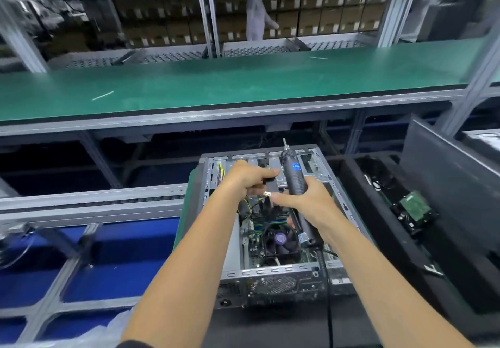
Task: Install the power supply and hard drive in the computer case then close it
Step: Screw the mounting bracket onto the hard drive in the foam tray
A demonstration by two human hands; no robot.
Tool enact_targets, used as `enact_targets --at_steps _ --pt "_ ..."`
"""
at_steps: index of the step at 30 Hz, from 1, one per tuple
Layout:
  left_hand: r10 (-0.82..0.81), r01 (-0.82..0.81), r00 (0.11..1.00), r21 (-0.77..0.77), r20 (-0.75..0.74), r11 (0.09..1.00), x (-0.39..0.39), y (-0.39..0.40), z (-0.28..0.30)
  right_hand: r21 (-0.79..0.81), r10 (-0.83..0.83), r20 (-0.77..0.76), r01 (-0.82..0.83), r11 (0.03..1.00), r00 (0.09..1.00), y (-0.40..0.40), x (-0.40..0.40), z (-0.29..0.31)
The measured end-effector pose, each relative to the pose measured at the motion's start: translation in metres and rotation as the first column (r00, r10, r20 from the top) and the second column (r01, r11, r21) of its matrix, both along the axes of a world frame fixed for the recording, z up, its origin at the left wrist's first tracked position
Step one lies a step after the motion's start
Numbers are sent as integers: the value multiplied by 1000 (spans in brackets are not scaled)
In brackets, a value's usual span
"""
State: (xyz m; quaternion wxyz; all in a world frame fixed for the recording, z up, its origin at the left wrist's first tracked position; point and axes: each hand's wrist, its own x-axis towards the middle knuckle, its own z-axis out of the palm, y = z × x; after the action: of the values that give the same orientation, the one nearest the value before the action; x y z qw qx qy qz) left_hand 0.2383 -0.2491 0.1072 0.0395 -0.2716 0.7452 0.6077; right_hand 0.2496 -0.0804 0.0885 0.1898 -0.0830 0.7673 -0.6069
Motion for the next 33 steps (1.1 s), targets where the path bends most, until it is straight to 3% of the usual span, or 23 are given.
enact_targets --at_steps 7,10,14,18,20,22,23,24,28,30,33 --pt "79 -76 997 129 -15 989 -3 5 -2 106 -13 -92 22 994 996 -9 -2 -9" --pt "19 -19 1000 115 7 993 0 1 -2 157 -68 -149 91 983 987 -9 -7 -10" --pt "-98 93 991 58 87 994 3 -8 12 67 -112 -65 117 991 992 -2 -17 -12" --pt "-41 23 992 -152 -119 988 2 -28 17 -107 -69 105 80 991 992 5 -21 -12" --pt "-289 250 953 -316 -85 915 7 -37 15 -170 -58 172 88 982 983 8 -23 -9" --pt "-576 584 809 -265 114 767 13 -35 9 -211 -41 222 89 974 974 10 -26 -7" --pt "-639 662 750 -218 173 717 15 -32 6 -229 -30 241 87 970 970 11 -27 -6" --pt "-656 680 733 -193 178 707 13 -29 2 -246 -24 255 89 965 967 13 -29 -5" --pt "-591 591 802 -246 80 768 7 -26 0 -233 -55 227 109 966 972 25 -37 -6" --pt "-632 642 757 -370 167 672 5 -25 3 -237 -89 240 147 960 967 36 -43 -9" --pt "-698 749 647 -429 308 505 2 -10 -5 -244 -122 321 206 948 939 49 -50 -16"
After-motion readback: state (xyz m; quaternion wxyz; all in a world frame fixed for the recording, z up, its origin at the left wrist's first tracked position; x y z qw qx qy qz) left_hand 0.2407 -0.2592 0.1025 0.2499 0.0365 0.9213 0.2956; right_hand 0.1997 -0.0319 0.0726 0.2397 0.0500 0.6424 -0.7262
